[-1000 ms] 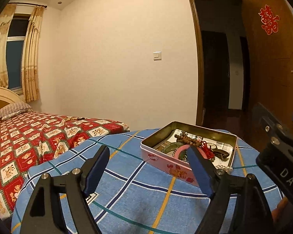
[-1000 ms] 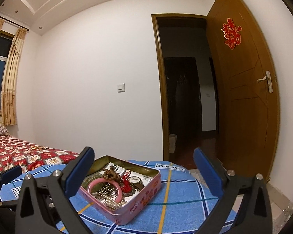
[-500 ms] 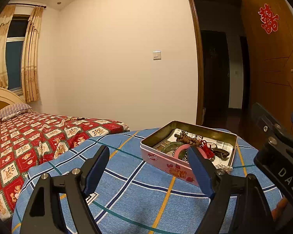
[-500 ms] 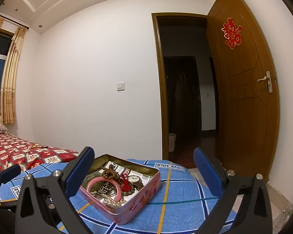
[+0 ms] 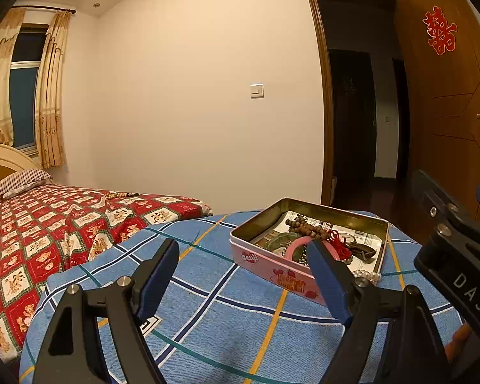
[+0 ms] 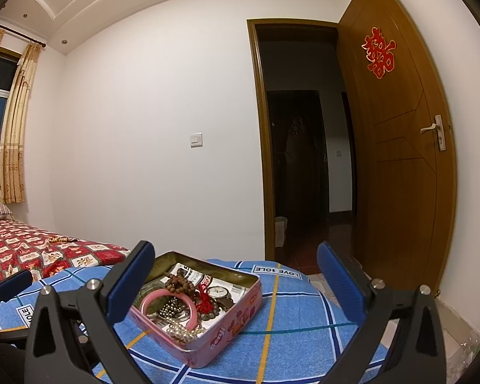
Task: Organize jewelry
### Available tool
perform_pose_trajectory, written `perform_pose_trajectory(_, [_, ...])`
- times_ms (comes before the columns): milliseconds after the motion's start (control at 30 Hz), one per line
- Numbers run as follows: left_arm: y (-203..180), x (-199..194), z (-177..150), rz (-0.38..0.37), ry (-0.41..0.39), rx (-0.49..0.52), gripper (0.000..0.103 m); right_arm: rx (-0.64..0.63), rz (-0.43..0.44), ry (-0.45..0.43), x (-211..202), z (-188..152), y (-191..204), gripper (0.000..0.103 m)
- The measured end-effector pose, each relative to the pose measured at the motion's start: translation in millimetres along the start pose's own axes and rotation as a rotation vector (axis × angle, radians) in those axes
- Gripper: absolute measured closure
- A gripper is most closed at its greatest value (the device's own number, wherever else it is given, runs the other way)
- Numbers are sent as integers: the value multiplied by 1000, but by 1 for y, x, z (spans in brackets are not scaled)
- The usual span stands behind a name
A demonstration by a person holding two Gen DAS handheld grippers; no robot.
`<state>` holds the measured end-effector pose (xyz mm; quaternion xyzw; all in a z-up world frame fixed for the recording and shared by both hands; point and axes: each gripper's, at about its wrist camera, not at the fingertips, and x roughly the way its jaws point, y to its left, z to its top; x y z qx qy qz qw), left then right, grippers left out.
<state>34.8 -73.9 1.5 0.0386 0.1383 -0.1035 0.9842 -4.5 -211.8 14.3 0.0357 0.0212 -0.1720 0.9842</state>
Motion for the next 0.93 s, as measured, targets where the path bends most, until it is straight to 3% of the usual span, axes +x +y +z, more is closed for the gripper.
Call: perform_pose_trajectory(933, [1,2,0,8,12,10,18,4,-3,9,0,-2,-2,0])
